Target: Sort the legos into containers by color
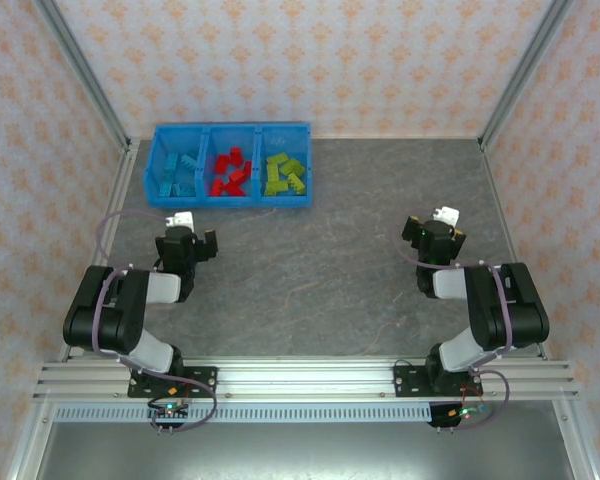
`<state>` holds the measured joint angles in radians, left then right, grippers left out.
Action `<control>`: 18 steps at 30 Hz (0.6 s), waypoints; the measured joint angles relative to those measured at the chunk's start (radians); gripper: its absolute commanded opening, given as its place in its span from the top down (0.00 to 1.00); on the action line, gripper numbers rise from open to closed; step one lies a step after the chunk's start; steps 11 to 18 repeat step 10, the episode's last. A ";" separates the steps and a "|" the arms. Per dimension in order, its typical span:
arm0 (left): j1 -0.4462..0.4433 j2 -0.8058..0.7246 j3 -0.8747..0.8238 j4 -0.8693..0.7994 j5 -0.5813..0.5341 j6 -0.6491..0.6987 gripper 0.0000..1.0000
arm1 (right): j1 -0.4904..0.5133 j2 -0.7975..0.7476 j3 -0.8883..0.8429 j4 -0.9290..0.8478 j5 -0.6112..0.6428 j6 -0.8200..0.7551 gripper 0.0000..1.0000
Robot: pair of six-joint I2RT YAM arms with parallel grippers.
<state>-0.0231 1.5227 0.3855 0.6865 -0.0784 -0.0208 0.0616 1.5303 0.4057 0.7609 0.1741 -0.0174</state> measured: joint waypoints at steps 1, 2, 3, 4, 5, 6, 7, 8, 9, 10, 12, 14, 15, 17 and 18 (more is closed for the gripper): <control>-0.002 -0.002 0.007 0.009 0.005 0.004 0.00 | 0.000 0.000 0.000 0.000 -0.003 0.000 0.01; -0.003 -0.003 0.013 0.014 0.011 0.005 0.00 | 0.000 0.000 0.000 0.000 -0.003 0.000 0.01; -0.003 -0.003 0.018 0.021 0.014 0.008 0.00 | 0.000 0.000 0.000 0.000 -0.004 0.000 0.01; -0.003 -0.004 0.022 0.026 0.019 0.012 0.00 | 0.000 0.000 0.000 0.000 -0.006 0.000 0.01; -0.003 -0.004 0.024 0.027 0.021 0.015 0.00 | -0.001 0.000 0.000 0.000 -0.008 0.000 0.01; -0.003 -0.004 0.026 0.029 0.022 0.016 0.00 | -0.001 0.000 0.000 0.000 -0.010 -0.001 0.01; -0.003 -0.004 0.026 0.029 0.023 0.019 0.00 | -0.002 0.000 0.000 0.000 -0.011 -0.002 0.01; -0.003 -0.004 0.026 0.029 0.023 0.020 0.00 | -0.002 0.000 0.000 0.000 -0.011 -0.003 0.01; -0.003 -0.004 0.026 0.029 0.023 0.022 0.00 | -0.002 0.000 0.000 0.000 -0.011 -0.003 0.01; -0.003 -0.004 0.026 0.029 0.023 0.022 0.00 | -0.002 0.000 0.000 0.000 -0.011 -0.003 0.01; -0.003 -0.004 0.026 0.029 0.023 0.022 0.00 | -0.002 0.000 0.000 0.000 -0.011 -0.003 0.01; -0.003 -0.004 0.026 0.029 0.023 0.022 0.00 | -0.002 0.000 0.000 0.000 -0.011 -0.003 0.01; -0.003 -0.004 0.026 0.029 0.023 0.022 0.00 | -0.002 0.000 0.000 0.000 -0.011 -0.003 0.01; -0.003 -0.004 0.026 0.029 0.023 0.022 0.00 | -0.002 0.000 0.000 0.000 -0.011 -0.003 0.01; -0.003 -0.004 0.026 0.029 0.023 0.022 0.00 | -0.002 0.000 0.000 0.000 -0.011 -0.003 0.01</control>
